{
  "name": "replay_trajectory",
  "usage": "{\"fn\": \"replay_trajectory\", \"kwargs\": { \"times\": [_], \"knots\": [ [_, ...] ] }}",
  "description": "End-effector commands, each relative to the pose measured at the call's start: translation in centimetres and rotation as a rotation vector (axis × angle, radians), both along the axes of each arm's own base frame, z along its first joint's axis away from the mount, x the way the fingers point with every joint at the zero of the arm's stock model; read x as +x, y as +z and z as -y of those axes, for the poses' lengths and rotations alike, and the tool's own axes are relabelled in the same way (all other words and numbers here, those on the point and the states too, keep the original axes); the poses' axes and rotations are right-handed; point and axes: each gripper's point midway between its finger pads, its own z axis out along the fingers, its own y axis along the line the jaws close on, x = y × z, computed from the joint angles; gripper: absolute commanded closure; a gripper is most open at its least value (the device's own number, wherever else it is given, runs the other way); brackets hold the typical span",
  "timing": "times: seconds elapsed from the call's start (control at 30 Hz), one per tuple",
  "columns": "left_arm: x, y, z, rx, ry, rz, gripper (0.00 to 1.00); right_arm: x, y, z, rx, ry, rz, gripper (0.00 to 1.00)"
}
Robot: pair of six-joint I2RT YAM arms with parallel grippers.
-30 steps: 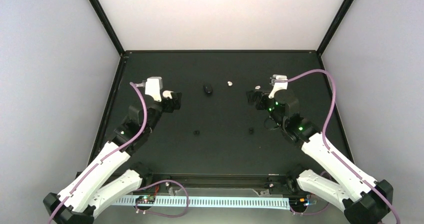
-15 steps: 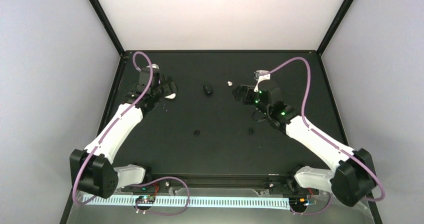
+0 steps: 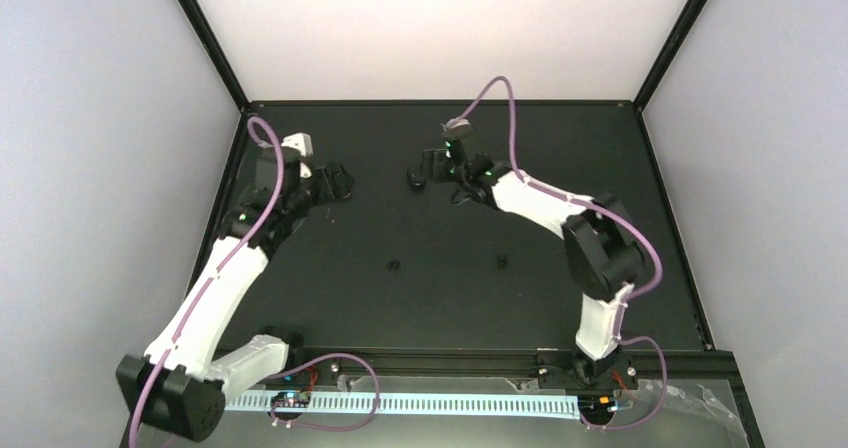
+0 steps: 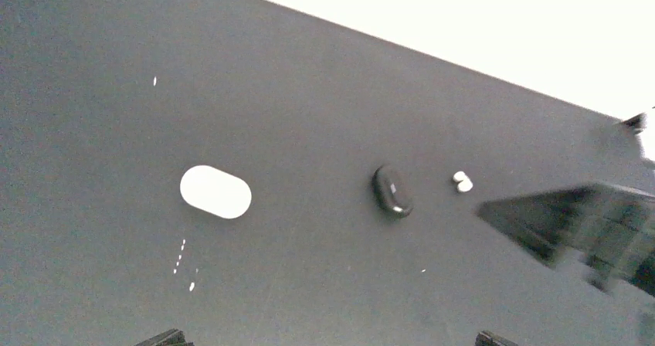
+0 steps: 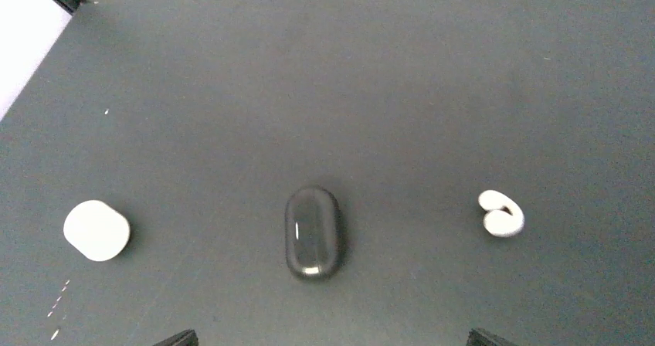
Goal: Insert the wireless bluetooth earbuds into the charging case
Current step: Move the charging case to the center of the board.
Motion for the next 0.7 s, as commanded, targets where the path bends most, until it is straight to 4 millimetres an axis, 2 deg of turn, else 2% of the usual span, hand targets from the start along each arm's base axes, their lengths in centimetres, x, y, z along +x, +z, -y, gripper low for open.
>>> {"fn": "replay_trajectory", "kwargs": {
  "times": [0.0, 0.23, 0.33, 0.67],
  "knots": [
    [-1.4, 2.9, 0.0, -0.012, -0.048, 0.173, 0.01, 2.0, -2.6, -2.7, -0.104, 0.079, -0.046, 0.1],
    [-3.1, 3.0, 0.5, -0.048, -0.088, 0.252, 0.01, 4.3, -6.4, -5.5, -0.224, 0.119, -0.131, 0.15],
    [-3.4, 3.1, 0.7, -0.062, -0.095, 0.263, 0.01, 5.0, -6.8, -6.6, -0.256, 0.129, -0.133, 0.16],
    [-3.7, 3.4, 0.9, -0.074, -0.101, 0.28, 0.01, 6.2, -9.8, -7.0, -0.347, 0.11, -0.178, 0.17]
  ]
}}
